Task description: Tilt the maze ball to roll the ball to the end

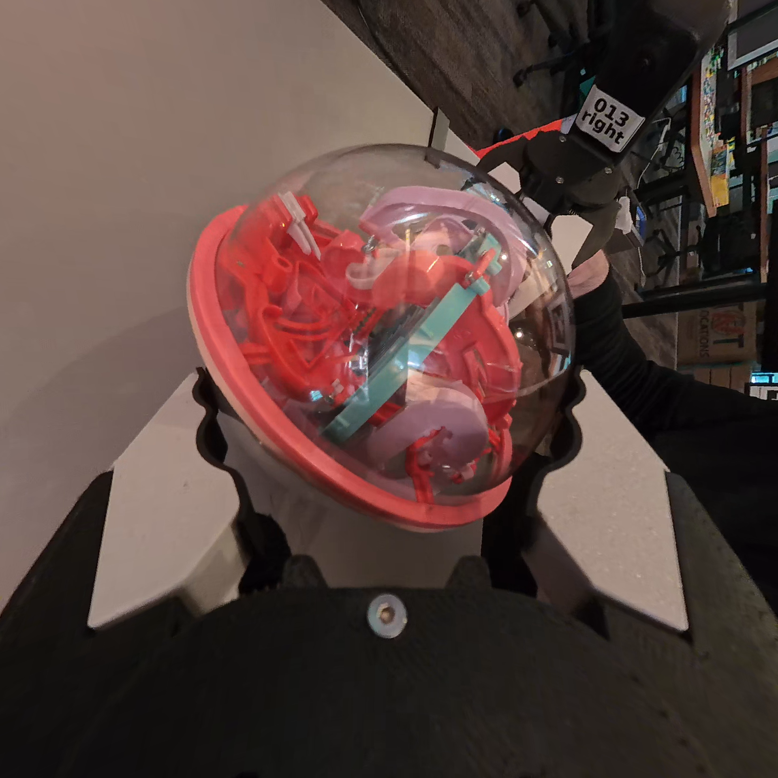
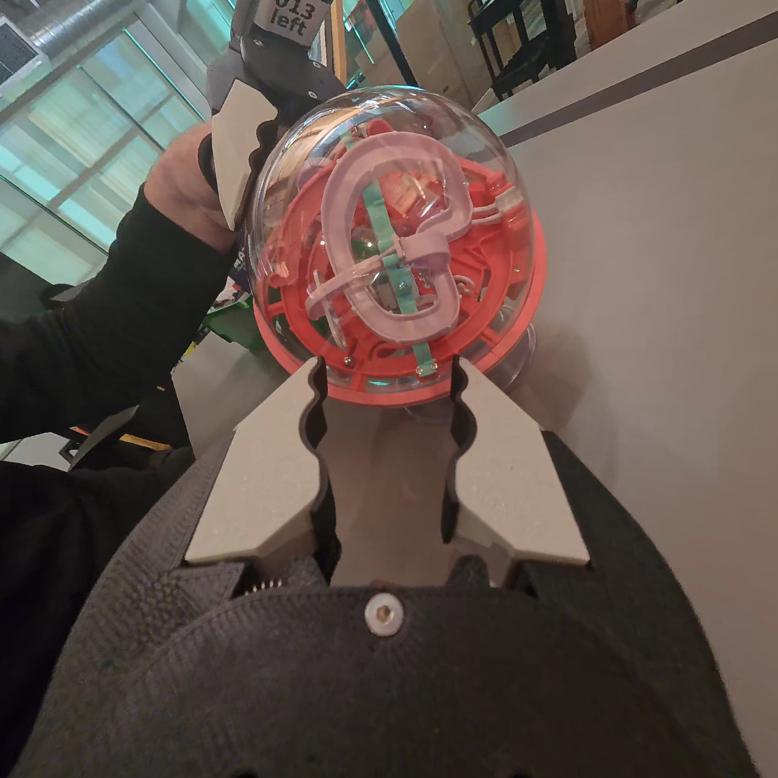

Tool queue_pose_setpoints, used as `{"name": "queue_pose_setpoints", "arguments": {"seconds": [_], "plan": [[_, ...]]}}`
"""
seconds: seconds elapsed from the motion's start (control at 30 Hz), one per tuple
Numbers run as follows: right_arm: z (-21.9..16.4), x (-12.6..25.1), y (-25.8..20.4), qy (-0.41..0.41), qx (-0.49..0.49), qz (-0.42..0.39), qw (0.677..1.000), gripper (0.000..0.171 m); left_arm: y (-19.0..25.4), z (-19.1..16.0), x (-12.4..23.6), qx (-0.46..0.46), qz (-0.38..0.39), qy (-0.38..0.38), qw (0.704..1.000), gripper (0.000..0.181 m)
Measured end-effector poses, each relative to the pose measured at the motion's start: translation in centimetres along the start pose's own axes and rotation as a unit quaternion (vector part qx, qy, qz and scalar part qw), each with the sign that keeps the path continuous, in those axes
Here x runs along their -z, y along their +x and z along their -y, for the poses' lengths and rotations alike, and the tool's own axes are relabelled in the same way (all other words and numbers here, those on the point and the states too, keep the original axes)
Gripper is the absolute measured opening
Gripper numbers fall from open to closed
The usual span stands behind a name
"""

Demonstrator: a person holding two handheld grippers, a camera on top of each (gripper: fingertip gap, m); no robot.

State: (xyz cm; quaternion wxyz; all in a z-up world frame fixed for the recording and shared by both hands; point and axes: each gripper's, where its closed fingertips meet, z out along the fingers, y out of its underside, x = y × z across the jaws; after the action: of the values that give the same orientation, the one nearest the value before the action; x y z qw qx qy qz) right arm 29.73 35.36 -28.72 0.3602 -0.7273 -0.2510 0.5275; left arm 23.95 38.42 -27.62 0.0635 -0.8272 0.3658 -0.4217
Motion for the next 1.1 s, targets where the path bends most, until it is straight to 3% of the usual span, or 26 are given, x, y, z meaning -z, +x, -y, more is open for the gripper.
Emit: {"name": "queue_pose_setpoints", "arguments": {"seconds": [1.1], "plan": [[-0.2,-0.4,0.5,-0.023,-0.082,0.014,0.996,0.05,-0.9,1.9,-0.2,0.089,-0.046,-0.065,0.993,0.156]]}}
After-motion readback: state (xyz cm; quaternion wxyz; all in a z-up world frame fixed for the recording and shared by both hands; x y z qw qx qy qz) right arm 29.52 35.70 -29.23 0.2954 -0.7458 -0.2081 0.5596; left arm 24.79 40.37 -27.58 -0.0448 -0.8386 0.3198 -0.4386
